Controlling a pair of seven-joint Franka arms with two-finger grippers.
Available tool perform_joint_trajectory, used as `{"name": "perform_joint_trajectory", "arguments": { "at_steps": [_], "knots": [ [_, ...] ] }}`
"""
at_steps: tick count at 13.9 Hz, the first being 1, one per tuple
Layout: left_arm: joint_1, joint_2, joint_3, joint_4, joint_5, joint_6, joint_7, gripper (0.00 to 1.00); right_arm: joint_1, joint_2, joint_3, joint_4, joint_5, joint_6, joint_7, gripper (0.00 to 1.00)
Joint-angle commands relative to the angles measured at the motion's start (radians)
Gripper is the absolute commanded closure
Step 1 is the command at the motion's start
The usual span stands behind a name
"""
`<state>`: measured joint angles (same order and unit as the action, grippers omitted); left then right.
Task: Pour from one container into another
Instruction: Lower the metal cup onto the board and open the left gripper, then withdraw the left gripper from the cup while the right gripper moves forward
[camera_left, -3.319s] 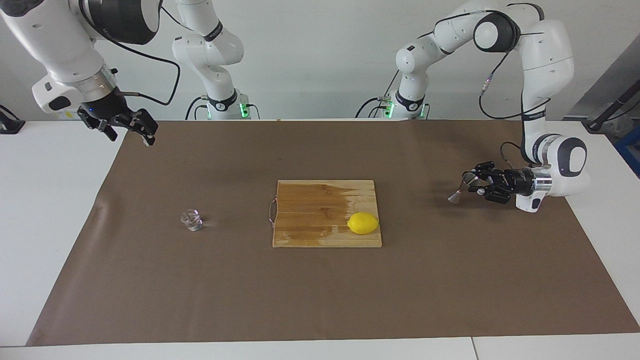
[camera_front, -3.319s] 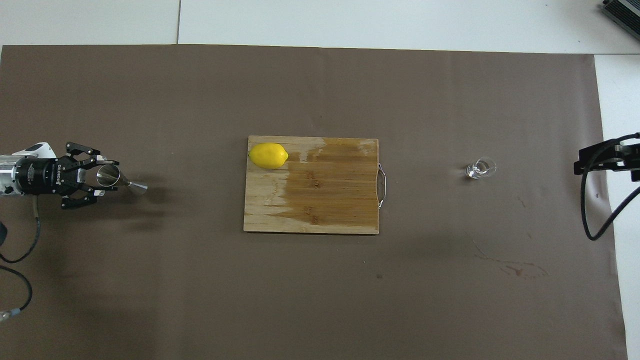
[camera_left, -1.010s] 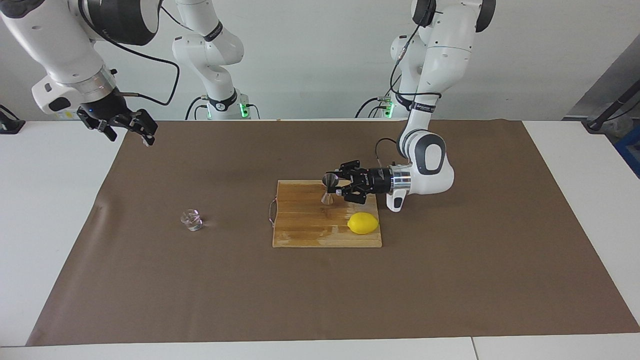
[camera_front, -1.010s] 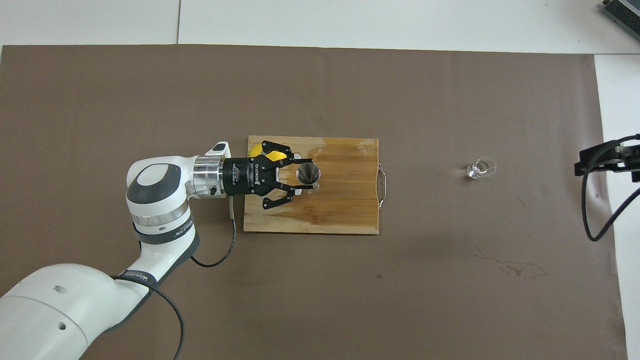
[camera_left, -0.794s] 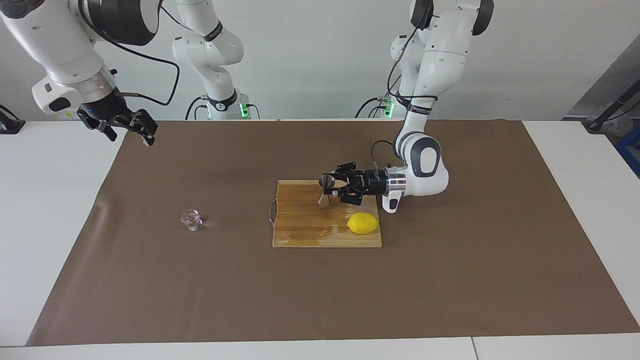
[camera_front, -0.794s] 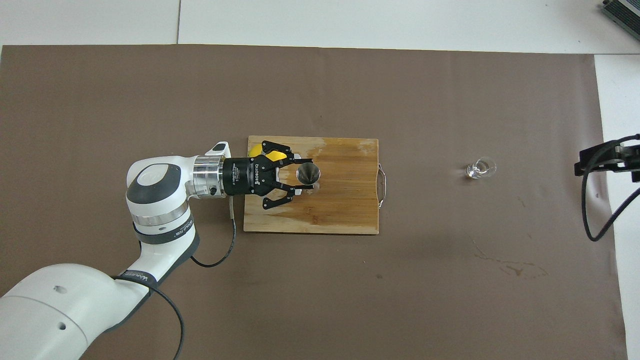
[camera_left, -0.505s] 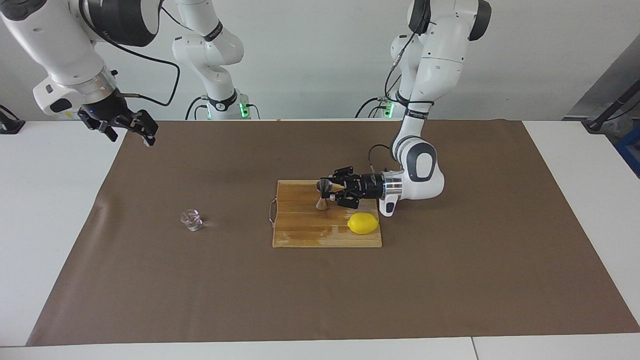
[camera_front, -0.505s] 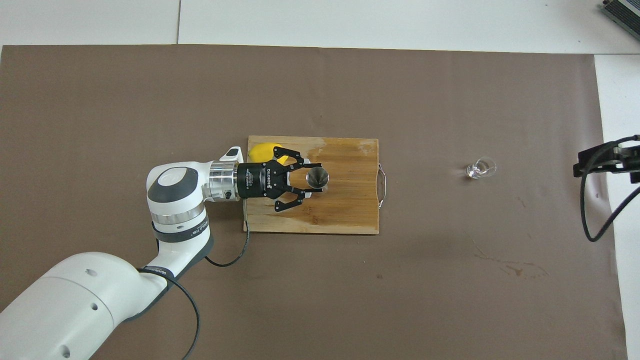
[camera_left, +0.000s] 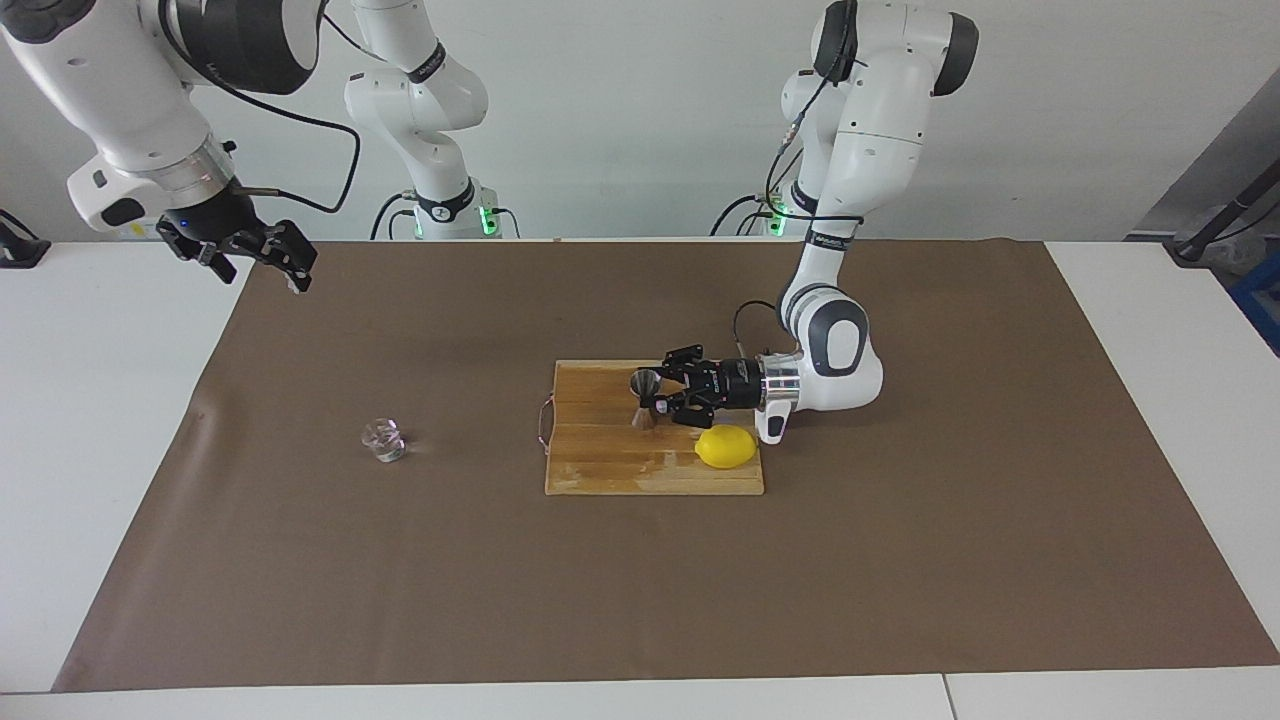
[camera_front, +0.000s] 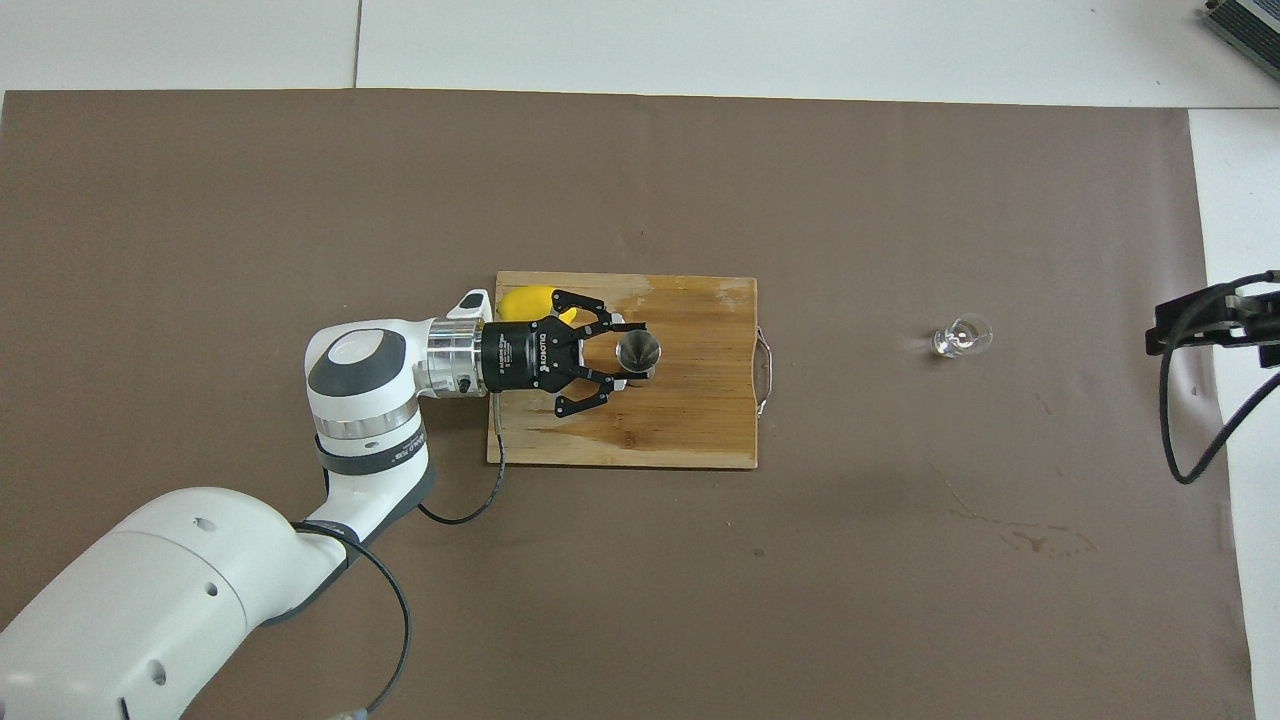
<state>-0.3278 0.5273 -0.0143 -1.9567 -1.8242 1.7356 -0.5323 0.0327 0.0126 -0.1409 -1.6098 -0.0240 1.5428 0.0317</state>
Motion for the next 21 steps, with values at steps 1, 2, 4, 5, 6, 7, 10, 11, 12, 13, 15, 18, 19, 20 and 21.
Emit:
{"name": "perform_joint_trajectory", "arguments": {
  "at_steps": [1,2,4,5,6,7,10,11,12,13,15,18,19,20,21],
  "knots": [
    [-0.019,0.028,0.017,0.022,-0.021,0.002,0.02,0.47,-0.008,-0.02,0.001,-0.022,-0.004,-0.001,-0.029,0.0],
    [-0.019,0.028,0.017,0.022,-0.021,0.002,0.02,0.36,-0.008,-0.02,0.001,-0.022,-0.004,-0.001,-0.029,0.0],
    [-0.019,0.028,0.017,0.021,-0.02,0.001,0.02,0.15,-0.008,-0.02,0.001,-0.021,-0.004,-0.001,-0.029,0.0],
    [-0.019,0.028,0.017,0.021,-0.02,0.001,0.02,0.04,-0.008,-0.02,0.001,-0.021,-0.002,-0.001,-0.029,0.0],
    [-0.017,0.028,0.017,0.021,-0.02,-0.001,0.02,0.0,-0.008,-0.02,0.001,-0.021,-0.002,-0.001,-0.029,0.0],
    [-0.017,0.028,0.019,0.021,-0.018,-0.001,0.02,0.0,-0.008,-0.02,0.001,-0.021,-0.004,-0.001,-0.029,0.0],
    [-0.017,0.028,0.033,0.021,-0.014,-0.005,0.018,0.0,-0.008,-0.02,0.001,-0.022,-0.002,-0.001,-0.029,0.0],
    [-0.017,0.026,0.039,0.021,-0.01,-0.01,0.018,0.0,-0.01,-0.02,0.001,-0.021,-0.002,0.0,-0.029,0.0],
    [-0.017,0.026,0.043,0.021,-0.007,-0.014,0.014,0.0,-0.01,-0.02,0.003,-0.019,-0.002,0.006,-0.029,0.0],
    [-0.017,0.026,0.051,0.021,-0.004,-0.025,0.009,0.0,-0.011,-0.02,0.003,-0.018,-0.002,0.016,-0.03,0.0],
    [-0.016,0.022,0.071,0.022,0.017,-0.04,0.005,0.0,-0.011,-0.01,0.003,-0.016,-0.002,0.039,-0.059,0.0],
    [0.013,0.005,0.092,0.032,0.121,-0.065,0.005,0.0,-0.028,0.026,0.003,-0.018,0.0,0.121,-0.157,0.0],
    [0.025,-0.01,0.099,0.035,0.175,-0.074,0.005,0.0,-0.028,0.042,0.003,-0.018,0.009,0.146,-0.164,0.0],
    [0.051,-0.026,0.099,0.041,0.227,-0.076,0.003,0.0,-0.028,0.055,0.003,-0.018,0.015,0.17,-0.182,0.0],
    [0.073,-0.048,0.097,0.045,0.297,-0.077,-0.008,0.0,-0.03,0.072,0.003,-0.016,0.015,0.212,-0.222,0.0]
  ]
}}
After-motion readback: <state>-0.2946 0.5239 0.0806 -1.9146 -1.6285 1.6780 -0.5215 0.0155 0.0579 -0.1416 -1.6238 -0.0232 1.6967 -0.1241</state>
